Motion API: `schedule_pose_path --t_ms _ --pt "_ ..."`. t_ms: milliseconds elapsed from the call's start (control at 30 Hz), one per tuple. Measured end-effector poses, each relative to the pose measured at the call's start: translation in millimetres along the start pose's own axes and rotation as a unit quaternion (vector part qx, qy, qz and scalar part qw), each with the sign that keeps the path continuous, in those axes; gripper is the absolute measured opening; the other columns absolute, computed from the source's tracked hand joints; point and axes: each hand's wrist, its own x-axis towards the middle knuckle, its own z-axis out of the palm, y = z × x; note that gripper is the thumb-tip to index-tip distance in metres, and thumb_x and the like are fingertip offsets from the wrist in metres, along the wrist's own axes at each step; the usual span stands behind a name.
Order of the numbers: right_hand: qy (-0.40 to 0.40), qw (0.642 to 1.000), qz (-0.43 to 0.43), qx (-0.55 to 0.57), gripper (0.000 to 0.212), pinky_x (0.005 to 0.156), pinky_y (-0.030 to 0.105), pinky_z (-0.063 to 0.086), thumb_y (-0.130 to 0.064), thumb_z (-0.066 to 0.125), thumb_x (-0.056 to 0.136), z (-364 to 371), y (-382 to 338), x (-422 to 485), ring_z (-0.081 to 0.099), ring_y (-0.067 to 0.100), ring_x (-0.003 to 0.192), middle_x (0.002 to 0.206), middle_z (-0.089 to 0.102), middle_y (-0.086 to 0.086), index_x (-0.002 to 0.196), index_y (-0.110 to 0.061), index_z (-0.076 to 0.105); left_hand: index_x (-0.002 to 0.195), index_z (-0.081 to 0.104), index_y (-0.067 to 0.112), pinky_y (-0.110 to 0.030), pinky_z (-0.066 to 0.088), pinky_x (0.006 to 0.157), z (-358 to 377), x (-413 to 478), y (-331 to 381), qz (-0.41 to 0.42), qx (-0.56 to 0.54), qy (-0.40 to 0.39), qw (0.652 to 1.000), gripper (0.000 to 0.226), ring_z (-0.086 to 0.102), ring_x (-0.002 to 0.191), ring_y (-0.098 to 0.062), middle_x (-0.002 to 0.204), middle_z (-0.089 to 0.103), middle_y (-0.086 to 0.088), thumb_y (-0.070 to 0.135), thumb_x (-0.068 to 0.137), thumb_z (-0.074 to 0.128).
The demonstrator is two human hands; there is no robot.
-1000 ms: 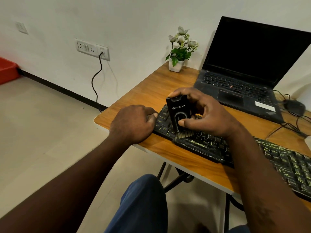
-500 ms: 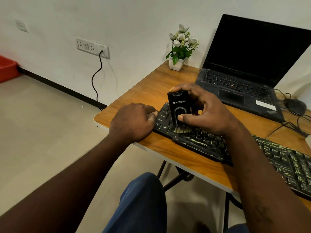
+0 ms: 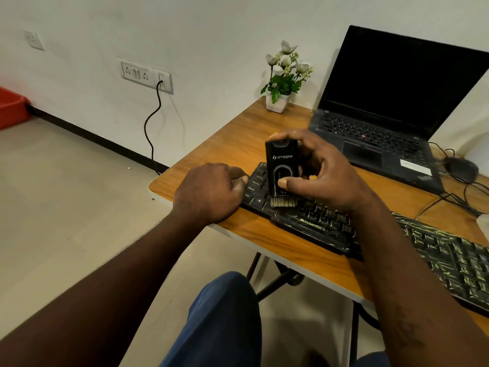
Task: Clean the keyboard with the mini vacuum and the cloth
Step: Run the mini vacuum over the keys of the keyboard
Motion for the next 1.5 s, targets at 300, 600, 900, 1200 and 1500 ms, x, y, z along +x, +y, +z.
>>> schedule_pose_path --t_ms 300,600,900,1200,1500 --pt "-0.086 0.993 -0.024 -0.083 0.065 0.083 0.023 0.059 -0.006 0.079 0.081 -4 -16 -16 0.059 0.007 0.123 0.137 0.057 -0.015 0.138 -0.026 0.056 0.083 0.063 0.032 -0.032 0.032 0.059 -3 -1 3 -0.01 -0.001 0.002 1.0 0.031 0.056 0.07 -0.015 0.075 0.062 0.008 0.045 0.1 0.04" --pt "-0.033 0.988 0.003 -0.15 0.07 0.087 0.017 0.056 -0.01 0.082 0.082 -3 -26 -47 0.057 -0.002 0.122 0.138 0.056 -0.022 0.139 -0.039 0.054 0.084 0.062 0.033 -0.034 0.036 0.06 -6 -2 4 -0.011 0.008 0.005 1.0 0.028 0.059 0.074 -0.02 0.079 0.065 0.003 0.043 0.1 0.042" --pt "0.211 0.964 0.012 -0.162 0.07 0.074 0.014 0.058 -0.017 0.082 0.08 8 -35 -116 0.06 -0.007 0.117 0.134 0.051 -0.034 0.139 -0.038 0.052 0.128 0.069 0.031 -0.036 0.049 0.076 -4 -4 20 -0.016 -0.06 0.065 0.996 0.034 0.061 0.097 -0.02 0.107 0.065 0.004 0.038 0.1 0.05" --pt "0.461 0.843 0.071 -0.267 0.071 0.081 0.026 0.061 -0.017 0.079 0.084 64 -19 -157 0.061 0.012 0.111 0.135 0.053 -0.01 0.148 -0.021 0.049 0.153 0.041 0.039 -0.053 0.036 0.107 15 6 51 -0.062 -0.027 -0.035 0.997 0.072 0.036 0.138 -0.027 0.152 0.043 -0.003 0.08 0.095 0.027" --pt "0.411 0.864 0.034 -0.289 0.067 0.075 0.033 0.062 -0.02 0.076 0.089 125 -31 -90 0.06 0.008 0.102 0.123 0.062 0.001 0.15 -0.025 0.048 0.151 0.042 0.038 -0.052 0.035 0.104 14 5 51 -0.056 -0.001 -0.043 0.997 0.058 0.036 0.135 -0.028 0.147 0.049 -0.005 0.063 0.102 0.023"
